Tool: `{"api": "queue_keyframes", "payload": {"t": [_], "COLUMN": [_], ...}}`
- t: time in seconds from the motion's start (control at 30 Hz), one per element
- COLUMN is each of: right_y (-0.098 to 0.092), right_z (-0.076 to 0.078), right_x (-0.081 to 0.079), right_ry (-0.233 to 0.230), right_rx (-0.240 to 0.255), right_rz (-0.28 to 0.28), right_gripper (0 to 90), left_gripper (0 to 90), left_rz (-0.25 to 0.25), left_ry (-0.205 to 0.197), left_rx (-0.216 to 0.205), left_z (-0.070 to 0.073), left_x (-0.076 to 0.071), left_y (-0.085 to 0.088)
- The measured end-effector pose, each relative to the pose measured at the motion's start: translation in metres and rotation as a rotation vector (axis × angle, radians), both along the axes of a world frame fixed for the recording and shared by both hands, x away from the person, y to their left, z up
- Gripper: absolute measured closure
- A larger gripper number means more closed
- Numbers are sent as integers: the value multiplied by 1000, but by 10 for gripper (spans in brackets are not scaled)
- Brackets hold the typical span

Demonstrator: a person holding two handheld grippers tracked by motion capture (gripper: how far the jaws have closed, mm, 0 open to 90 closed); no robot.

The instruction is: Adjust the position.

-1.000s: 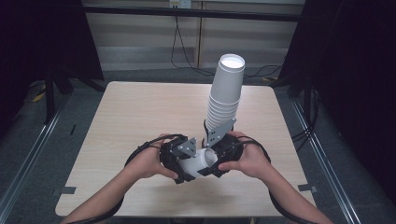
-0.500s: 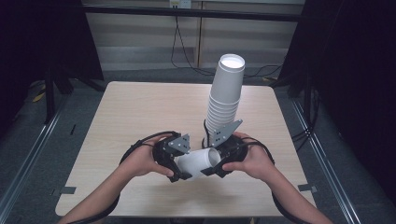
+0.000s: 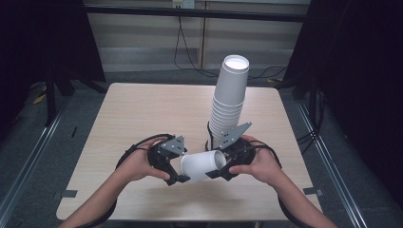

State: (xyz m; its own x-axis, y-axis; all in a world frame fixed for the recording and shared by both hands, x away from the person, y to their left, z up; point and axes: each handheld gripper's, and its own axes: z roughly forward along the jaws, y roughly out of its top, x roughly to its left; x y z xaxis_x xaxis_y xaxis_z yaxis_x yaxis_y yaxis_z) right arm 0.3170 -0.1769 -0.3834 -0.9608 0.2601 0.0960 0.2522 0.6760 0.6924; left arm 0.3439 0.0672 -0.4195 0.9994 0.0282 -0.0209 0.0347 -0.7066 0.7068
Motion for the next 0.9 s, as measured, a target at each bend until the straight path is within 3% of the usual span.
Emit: {"api": "queue_keyframes", "payload": {"t": [0.23,0.43,0.5,0.6,0.83,0.9], "right_y": [2,4,4,4,5,5], "right_z": [1,4,5,6,5,5], "right_x": [-1,-1,-1,-1,-1,-1], "right_ry": [-1,4,1,-2,10,7], "right_rx": [7,43,49,56,50,18], "right_rz": [3,11,8,5,-6,-5], "right_gripper": [245,245,245,245,236,232], "left_gripper": [25,12,92,111,149,149], "left_rz": [-21,-34,-39,-33,-30,-20], "left_ry": [1,9,-1,5,7,3], "left_rx": [1,-13,-4,-10,42,70], "left_z": [-5,-9,-8,-6,0,0], "left_x": [-3,-3,-4,-2,-3,-3], "left_y": [-7,-13,-13,-12,-11,-11]}}
